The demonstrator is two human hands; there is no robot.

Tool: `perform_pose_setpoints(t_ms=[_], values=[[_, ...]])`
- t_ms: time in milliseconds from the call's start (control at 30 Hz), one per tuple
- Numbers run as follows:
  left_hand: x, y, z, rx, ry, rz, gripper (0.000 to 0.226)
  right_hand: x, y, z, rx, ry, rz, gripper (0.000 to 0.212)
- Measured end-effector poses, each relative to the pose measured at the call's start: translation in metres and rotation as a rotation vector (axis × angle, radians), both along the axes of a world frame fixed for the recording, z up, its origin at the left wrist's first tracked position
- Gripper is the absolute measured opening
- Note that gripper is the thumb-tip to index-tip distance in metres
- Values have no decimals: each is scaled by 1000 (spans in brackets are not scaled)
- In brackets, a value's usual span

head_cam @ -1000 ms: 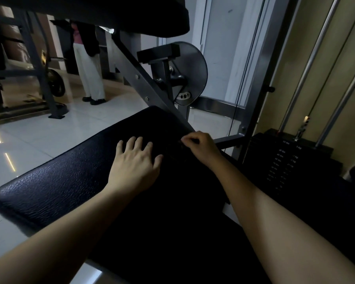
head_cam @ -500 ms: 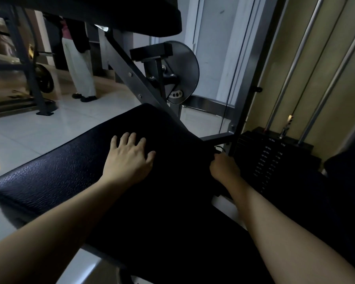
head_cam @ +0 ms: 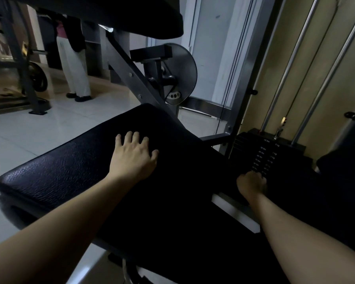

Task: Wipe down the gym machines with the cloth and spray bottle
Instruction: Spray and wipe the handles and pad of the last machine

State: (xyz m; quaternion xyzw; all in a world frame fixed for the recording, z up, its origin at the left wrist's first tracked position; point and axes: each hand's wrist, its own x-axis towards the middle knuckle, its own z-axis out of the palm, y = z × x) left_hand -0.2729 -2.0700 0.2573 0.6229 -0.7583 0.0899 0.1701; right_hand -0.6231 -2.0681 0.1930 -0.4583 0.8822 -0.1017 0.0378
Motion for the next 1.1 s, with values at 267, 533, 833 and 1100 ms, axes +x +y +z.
perform_pose_setpoints(t_ms=[267, 533, 833, 1100], values=[[-4, -2, -3, -20, -23, 23, 64, 11, -26, -19, -229, 54, -18, 34], [-7, -2, -4, -57, -66, 43, 73, 55, -60, 21, -384, -265, -47, 27], [-5, -7, -6, -82, -88, 76, 66, 218, -113, 75, -464, -525, 797, 30], [-7, -1, -2, -30, -69, 75, 72, 126, -135, 37, -242, -37, 852, 52]])
